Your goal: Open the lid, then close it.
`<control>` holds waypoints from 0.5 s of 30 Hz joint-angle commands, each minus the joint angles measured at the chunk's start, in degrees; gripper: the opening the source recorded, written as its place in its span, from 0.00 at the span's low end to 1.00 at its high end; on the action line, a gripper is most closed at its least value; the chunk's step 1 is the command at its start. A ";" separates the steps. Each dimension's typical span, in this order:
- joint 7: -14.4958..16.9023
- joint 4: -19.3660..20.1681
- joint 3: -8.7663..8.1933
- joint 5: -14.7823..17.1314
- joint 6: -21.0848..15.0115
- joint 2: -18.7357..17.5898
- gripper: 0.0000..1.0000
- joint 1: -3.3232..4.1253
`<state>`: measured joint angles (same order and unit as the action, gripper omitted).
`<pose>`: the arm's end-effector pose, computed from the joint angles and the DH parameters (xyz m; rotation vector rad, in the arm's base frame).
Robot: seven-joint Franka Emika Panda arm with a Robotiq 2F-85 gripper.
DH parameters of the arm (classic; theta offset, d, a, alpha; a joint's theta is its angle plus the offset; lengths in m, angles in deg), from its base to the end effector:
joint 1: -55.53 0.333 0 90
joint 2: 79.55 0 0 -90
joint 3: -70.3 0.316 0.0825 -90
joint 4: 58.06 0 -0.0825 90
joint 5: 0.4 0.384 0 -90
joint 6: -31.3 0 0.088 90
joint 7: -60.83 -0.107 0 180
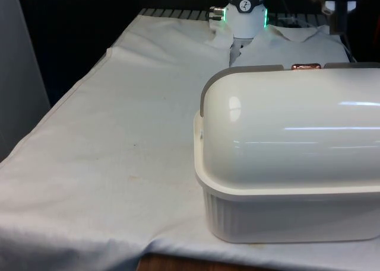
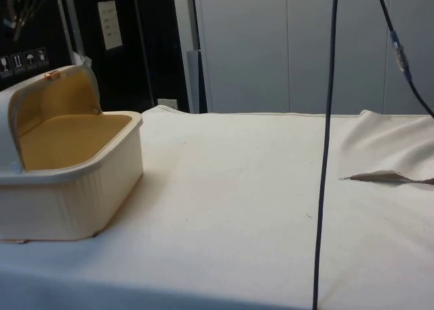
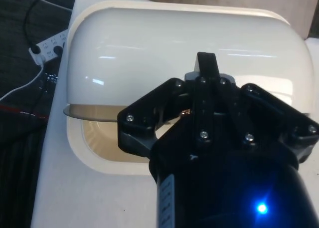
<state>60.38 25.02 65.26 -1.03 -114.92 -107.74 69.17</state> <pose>0.7325 0.1247 0.4739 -2.9814 -0.2585 -0.9476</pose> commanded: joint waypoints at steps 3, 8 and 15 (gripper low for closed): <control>1.09 0.80 0.34 0.11 -0.97 0.11 0.00 0.06; 1.83 2.23 0.46 0.23 -2.23 0.57 0.00 0.11; 2.52 4.18 0.57 0.23 -4.58 0.97 0.00 0.17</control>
<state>62.61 28.52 65.61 -1.03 -118.47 -107.05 69.40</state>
